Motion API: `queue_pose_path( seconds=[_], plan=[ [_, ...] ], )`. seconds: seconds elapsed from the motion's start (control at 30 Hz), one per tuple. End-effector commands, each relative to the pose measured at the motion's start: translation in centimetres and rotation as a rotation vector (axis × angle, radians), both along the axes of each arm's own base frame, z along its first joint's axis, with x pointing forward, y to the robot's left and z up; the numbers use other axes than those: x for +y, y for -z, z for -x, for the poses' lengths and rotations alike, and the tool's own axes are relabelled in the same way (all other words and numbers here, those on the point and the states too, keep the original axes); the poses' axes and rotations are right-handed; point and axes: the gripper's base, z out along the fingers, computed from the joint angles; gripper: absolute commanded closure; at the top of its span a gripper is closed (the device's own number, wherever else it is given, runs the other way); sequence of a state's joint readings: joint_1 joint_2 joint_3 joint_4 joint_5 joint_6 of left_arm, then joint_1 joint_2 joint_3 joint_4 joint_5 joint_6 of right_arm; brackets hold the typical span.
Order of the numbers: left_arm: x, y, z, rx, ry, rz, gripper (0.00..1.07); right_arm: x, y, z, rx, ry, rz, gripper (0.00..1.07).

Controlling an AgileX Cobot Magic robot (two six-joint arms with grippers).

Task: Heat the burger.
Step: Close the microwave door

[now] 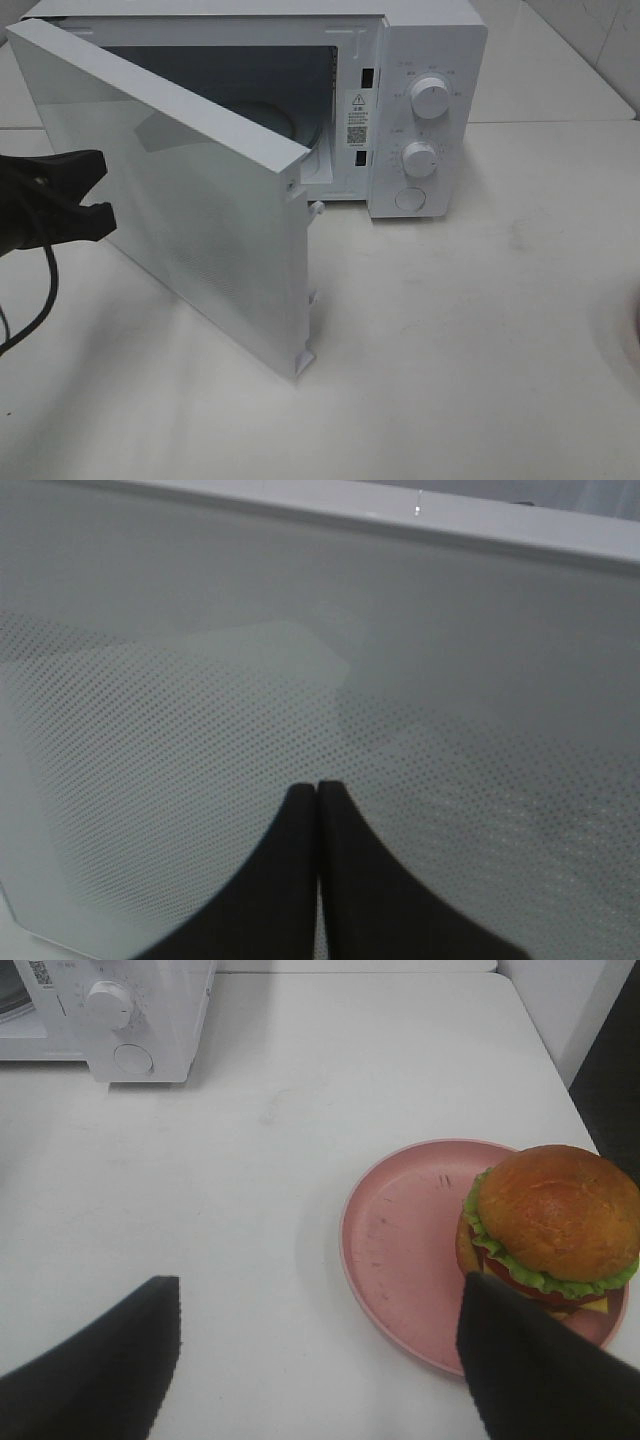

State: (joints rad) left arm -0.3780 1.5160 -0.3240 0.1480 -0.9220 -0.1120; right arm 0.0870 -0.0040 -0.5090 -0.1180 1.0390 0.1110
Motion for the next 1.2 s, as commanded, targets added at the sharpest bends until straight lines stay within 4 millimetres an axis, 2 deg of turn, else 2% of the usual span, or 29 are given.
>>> queue_pose_path(
  seconds=[0.03,0.1,0.17,0.33,0.4,0.5,0.67,0.97,1.2],
  plan=[
    [-0.7,-0.1,-0.5,-0.005,-0.040,0.012,1.07,0.0,0.1,0.4,-0.024,0.000,0.005,0.32],
    [-2.5,0.2,-1.2,0.015,-0.075,-0.009,1.07,0.0,0.1,0.4,-0.024,0.000,0.005,0.32],
    [-2.8,0.3,-1.3,0.020,-0.089,-0.019,1.07,0.0,0.1,0.4,-0.024,0.000,0.005,0.32],
    [-4.7,0.6,-2.1,0.020,-0.131,-0.033,1.07,0.0,0.1,0.4,-0.024,0.000,0.005,0.32],
    [-6.0,0.7,-2.7,0.020,-0.134,-0.029,1.07,0.0,0.1,0.4,-0.024,0.000,0.005,0.32],
    [-6.8,0.7,-3.1,0.021,-0.136,-0.020,1.07,0.0,0.1,0.4,-0.024,0.000,0.005,0.32],
    [-9.0,0.8,-4.7,0.026,-0.120,-0.002,1.07,0.0,0.1,0.4,-0.024,0.000,0.005,0.32],
    [-11.3,0.6,-7.5,0.034,-0.122,0.028,1.07,0.0,0.1,0.4,-0.024,0.000,0.005,0.32],
    [-12.3,0.4,-9.5,0.026,-0.188,0.033,1.07,0.0,0.1,0.4,-0.024,0.000,0.005,0.32]
  ],
)
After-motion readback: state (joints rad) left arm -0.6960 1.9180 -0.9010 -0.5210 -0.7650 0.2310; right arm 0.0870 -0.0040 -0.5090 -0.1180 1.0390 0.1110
